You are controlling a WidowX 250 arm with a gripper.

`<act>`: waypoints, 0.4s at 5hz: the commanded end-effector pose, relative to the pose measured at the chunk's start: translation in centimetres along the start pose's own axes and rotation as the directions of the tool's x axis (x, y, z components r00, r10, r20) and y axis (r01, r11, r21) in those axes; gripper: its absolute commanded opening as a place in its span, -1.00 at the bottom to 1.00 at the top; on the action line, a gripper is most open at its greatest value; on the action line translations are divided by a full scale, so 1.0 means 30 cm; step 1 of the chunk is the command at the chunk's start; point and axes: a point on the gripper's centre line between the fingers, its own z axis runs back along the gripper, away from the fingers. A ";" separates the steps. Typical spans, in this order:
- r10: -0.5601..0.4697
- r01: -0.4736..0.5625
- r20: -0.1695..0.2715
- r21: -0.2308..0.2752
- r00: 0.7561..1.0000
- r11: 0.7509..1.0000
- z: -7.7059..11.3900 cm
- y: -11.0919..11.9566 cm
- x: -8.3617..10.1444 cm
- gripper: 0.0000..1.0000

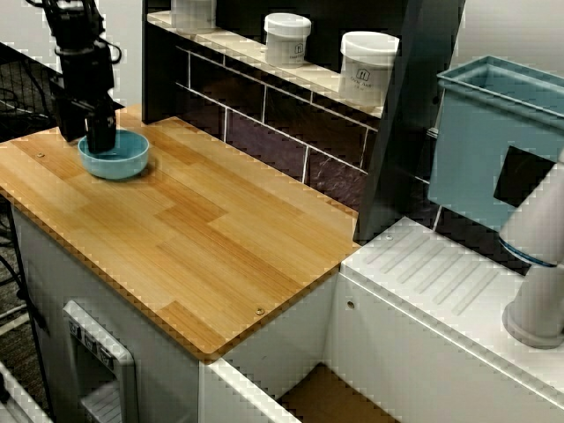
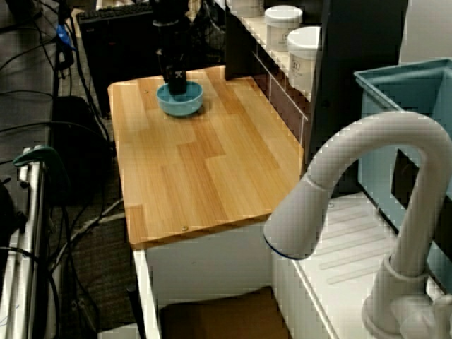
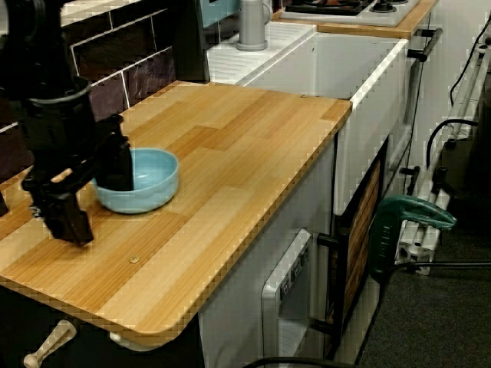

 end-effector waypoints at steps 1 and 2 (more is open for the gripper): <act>0.014 -0.015 0.019 0.026 1.000 1.000 0.053 0.061 -0.002 1.00; 0.010 -0.010 0.011 0.017 1.000 1.000 0.054 0.058 -0.013 1.00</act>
